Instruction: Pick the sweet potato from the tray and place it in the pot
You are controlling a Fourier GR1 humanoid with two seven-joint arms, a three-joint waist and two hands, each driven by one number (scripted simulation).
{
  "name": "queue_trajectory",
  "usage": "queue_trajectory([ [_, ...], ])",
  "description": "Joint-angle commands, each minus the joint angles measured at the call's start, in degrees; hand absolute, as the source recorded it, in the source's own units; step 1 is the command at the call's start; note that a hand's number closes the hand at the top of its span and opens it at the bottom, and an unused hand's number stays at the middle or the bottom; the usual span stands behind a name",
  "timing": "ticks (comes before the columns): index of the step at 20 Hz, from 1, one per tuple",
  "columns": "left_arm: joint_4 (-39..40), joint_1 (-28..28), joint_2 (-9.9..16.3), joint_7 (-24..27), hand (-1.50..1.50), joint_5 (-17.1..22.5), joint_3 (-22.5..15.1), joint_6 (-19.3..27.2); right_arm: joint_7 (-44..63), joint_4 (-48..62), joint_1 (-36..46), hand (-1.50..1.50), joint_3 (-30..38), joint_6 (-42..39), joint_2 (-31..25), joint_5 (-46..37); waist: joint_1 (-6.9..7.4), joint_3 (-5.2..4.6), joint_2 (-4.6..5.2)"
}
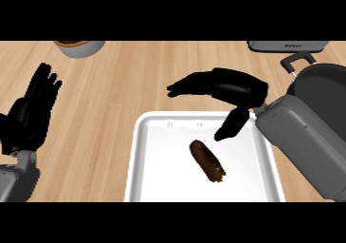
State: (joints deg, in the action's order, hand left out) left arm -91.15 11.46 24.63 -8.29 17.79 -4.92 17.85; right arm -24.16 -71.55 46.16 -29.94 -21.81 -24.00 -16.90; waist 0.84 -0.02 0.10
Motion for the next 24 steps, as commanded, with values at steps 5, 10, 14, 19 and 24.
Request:
queue_trajectory([
  [5, 1.81, 0.93, -0.8, -0.36, 0.0, -0.72, 0.52, 0.35, 15.01, -5.67, 6.27, -1.5, -12.01, -14.73, 0.32, -8.29, -1.17, -0.13, -0.51],
  [10, -1.2, -1.07, -0.47, -1.09, 0.0, -0.33, 0.95, -0.19, 24.42, -11.58, 7.14, -1.5, -17.57, -22.62, 1.67, -12.38, -1.1, -0.04, -0.78],
  [14, 2.46, 3.14, -2.06, -1.19, 0.0, -2.14, 0.48, 0.77, 32.85, -12.92, 3.96, -1.5, -21.6, -26.56, 7.27, -15.04, -1.57, -0.03, -0.29],
  [19, -2.34, -0.07, -1.7, -3.45, 0.0, -3.2, 1.66, 0.19, 36.47, -16.65, -4.15, -1.5, -20.09, -28.92, 8.45, -18.16, -0.77, 0.03, -0.2],
  [24, -1.24, -1.04, -3.77, -1.8, 0.0, -3.51, 2.76, -2.04, 38.43, -22.62, -9.6, -1.5, -18.74, -32.22, 8.3, -21.93, -0.93, 0.02, -0.21],
])
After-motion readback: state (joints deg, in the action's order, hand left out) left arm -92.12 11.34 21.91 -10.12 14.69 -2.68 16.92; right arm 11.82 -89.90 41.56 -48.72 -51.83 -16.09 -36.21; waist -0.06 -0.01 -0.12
